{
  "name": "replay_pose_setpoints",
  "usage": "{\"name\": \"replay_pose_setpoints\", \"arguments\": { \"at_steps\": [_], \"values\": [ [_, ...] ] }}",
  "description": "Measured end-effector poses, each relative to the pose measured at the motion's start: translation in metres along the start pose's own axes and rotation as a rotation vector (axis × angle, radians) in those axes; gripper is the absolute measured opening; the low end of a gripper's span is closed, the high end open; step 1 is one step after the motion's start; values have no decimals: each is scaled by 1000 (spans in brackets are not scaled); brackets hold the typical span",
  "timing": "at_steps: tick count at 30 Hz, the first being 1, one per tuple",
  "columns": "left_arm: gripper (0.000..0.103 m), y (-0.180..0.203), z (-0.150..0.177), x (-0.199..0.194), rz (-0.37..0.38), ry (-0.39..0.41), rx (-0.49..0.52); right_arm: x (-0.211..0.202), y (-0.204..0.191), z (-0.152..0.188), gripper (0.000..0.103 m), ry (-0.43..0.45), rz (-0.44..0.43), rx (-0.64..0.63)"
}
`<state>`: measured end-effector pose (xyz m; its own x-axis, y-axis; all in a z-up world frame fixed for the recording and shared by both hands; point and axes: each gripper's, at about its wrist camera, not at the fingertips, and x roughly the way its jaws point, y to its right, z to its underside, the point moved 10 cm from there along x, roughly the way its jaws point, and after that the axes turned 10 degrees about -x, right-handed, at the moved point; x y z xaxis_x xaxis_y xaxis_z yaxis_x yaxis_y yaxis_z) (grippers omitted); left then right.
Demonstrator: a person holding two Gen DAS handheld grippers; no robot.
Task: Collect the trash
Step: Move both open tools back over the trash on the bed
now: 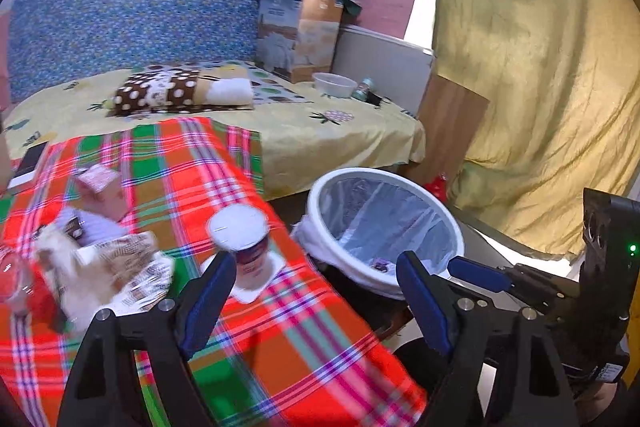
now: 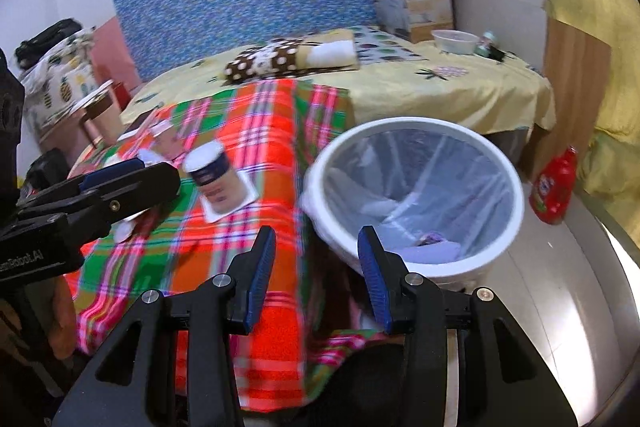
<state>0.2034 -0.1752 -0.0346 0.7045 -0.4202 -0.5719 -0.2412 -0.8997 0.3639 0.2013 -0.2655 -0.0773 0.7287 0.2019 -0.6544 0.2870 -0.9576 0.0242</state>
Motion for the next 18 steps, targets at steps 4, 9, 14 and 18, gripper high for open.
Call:
{"name": "replay_pose_setpoints", "arguments": {
  "at_steps": [4,9,14,18],
  "values": [
    [83,-22,6,-16,-36,17,-32,-2,-24,-2,45,11,-44,-43],
    [80,-47,18,-31,-78,27,-68,-1,-45,-1,45,12,-93,-72],
    [75,-68,28,-43,-108,30,-101,1,-58,1,45,14,-112,-88],
    [73,-84,34,-54,-134,40,-125,-1,-65,3,45,16,-114,-100]
  ]
}}
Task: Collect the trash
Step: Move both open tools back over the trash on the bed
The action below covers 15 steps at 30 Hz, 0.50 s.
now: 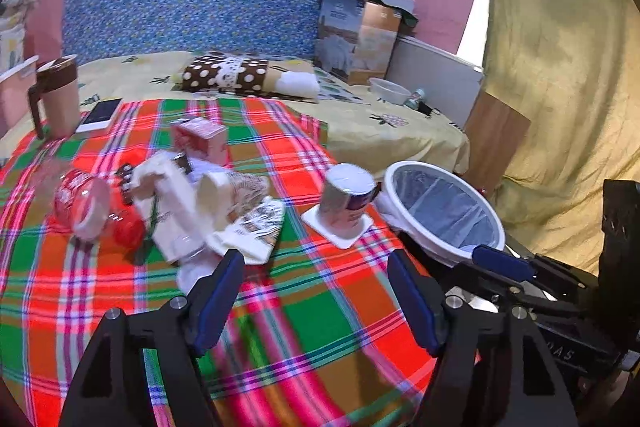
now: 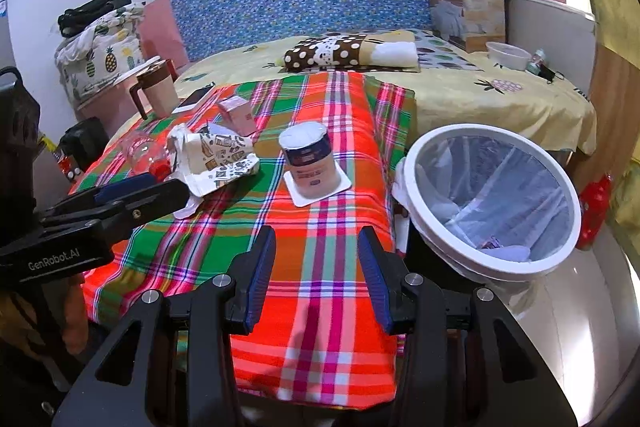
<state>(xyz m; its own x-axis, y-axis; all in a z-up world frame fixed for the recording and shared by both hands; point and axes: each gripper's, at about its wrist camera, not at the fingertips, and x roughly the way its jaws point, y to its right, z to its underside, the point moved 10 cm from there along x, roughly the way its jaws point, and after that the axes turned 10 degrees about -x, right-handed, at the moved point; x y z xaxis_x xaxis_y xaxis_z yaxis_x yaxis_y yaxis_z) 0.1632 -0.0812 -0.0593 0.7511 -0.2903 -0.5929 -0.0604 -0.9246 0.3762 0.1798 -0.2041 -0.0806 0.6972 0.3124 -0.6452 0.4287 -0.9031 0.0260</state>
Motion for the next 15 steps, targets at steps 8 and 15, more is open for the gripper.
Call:
{"name": "replay_pose_setpoints", "arguments": {
  "at_steps": [8,15],
  "values": [
    [70,-28,1,-4,-48,7,-33,6,-9,0,45,-17,-15,-5],
    [66,-43,-12,2,-60,15,-43,12,-11,-3,45,-21,-21,-5]
  ]
}}
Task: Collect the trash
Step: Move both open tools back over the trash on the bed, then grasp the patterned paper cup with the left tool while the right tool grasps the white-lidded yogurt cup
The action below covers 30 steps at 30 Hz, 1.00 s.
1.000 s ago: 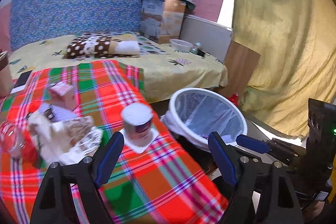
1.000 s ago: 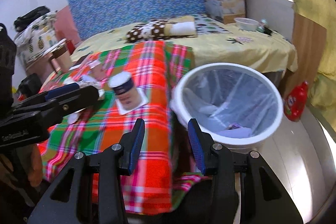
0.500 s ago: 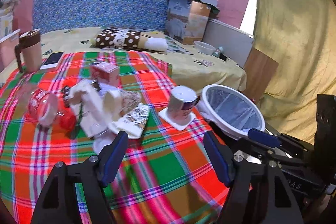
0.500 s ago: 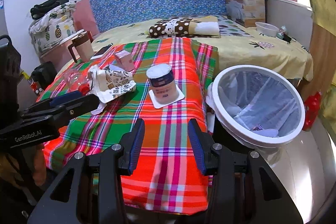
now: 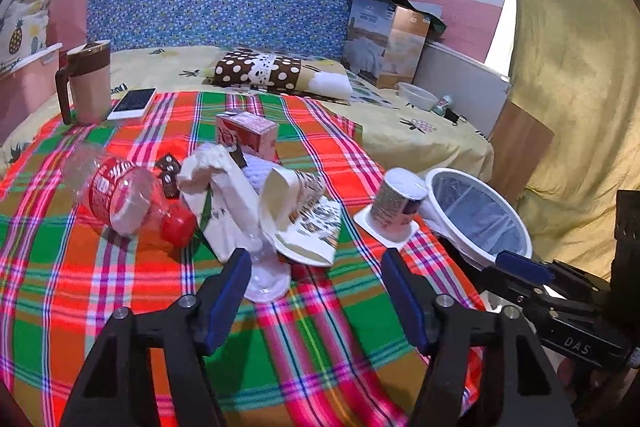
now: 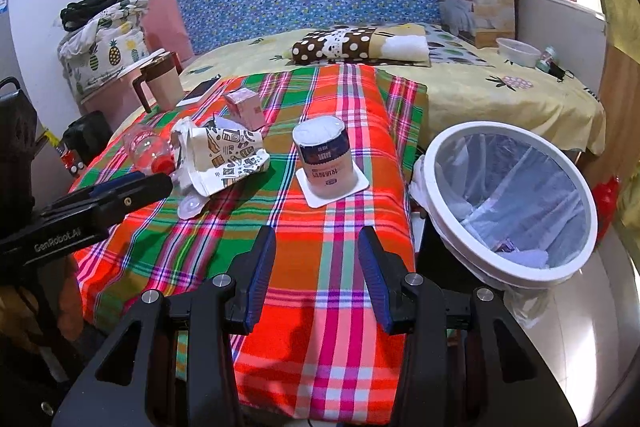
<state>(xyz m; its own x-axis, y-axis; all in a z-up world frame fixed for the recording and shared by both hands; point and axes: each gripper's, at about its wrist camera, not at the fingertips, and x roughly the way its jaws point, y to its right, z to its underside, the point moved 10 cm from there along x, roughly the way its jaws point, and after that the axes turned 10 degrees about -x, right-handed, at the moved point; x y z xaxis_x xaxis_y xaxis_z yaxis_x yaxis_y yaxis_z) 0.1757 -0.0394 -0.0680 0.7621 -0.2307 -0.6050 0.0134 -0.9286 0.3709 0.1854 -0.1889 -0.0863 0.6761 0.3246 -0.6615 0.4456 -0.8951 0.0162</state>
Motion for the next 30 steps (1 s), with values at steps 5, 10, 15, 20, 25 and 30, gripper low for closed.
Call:
{"name": "replay_pose_setpoints", "arguments": {
  "at_steps": [5,10,15,20,25,30],
  "values": [
    [65,-4,-16,10,-8,20,8,8,0,-5,45,-1,-1,-4],
    [65,-5,-33,25,-11,29,28,20,6,-7,45,-18,-6,10],
    [65,-5,-39,43,-8,6,58,31,9,-11,45,-34,-13,9],
    [65,-5,-41,64,-4,-25,82,41,13,-18,65,-35,-19,8],
    [62,-4,-40,73,11,-38,103,50,14,-27,67,-30,-18,-16],
    [40,-8,-32,80,4,-65,109,61,14,-33,67,-40,-13,-46]
  ]
}}
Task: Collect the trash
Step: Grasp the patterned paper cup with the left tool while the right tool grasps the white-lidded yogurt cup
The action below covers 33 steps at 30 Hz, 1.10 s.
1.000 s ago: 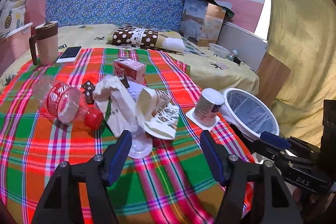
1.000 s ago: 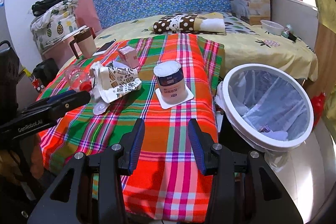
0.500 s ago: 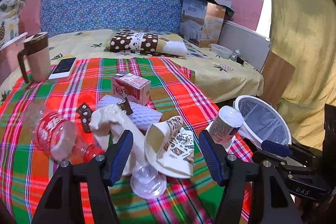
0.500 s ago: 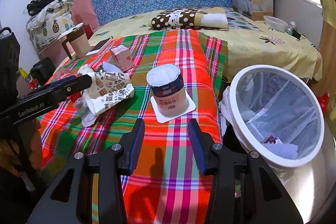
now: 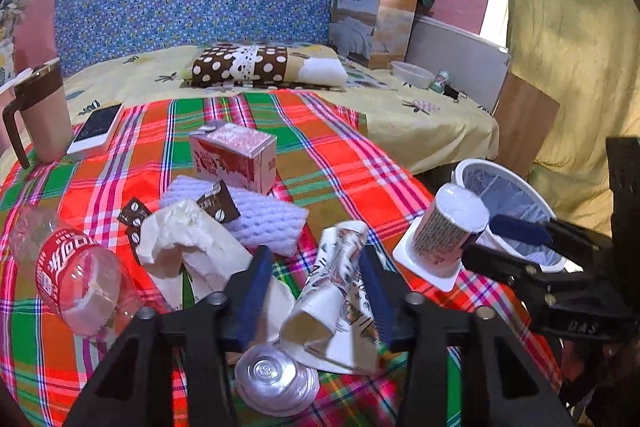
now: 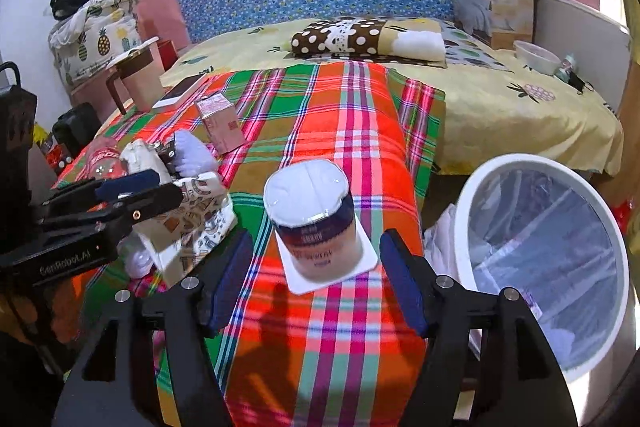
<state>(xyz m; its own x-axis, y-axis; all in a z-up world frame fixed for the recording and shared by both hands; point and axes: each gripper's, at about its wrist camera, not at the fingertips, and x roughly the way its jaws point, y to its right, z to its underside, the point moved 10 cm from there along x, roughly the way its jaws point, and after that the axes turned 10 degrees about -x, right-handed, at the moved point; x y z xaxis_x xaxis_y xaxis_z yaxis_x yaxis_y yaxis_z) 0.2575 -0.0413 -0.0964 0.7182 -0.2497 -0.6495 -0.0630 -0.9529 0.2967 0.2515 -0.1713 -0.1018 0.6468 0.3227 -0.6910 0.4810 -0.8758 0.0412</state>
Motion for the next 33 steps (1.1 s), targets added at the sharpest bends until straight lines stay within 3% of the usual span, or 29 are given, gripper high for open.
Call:
{"name": "replay_pose_setpoints", "arguments": {
  "at_steps": [4,9,13,18,21,24,33],
  "values": [
    [32,-2,7,2,6,-18,-5,6,-1,-2,67,-7,-1,-18],
    [32,2,18,2,39,-63,-29,11,-2,-4,67,-13,-10,-35],
    [32,5,26,1,52,-93,-49,12,-2,-4,53,-16,-13,-43],
    [32,5,33,-1,22,-121,-72,10,-1,-3,53,-15,-10,-34],
    [32,5,35,-2,4,-120,-78,5,1,-4,53,-7,-4,-21],
    [19,5,37,-2,-17,-125,-75,1,1,-6,52,5,3,-17],
    [19,12,34,-22,-12,-78,-90,-19,2,-8,52,43,15,1]
  ]
}}
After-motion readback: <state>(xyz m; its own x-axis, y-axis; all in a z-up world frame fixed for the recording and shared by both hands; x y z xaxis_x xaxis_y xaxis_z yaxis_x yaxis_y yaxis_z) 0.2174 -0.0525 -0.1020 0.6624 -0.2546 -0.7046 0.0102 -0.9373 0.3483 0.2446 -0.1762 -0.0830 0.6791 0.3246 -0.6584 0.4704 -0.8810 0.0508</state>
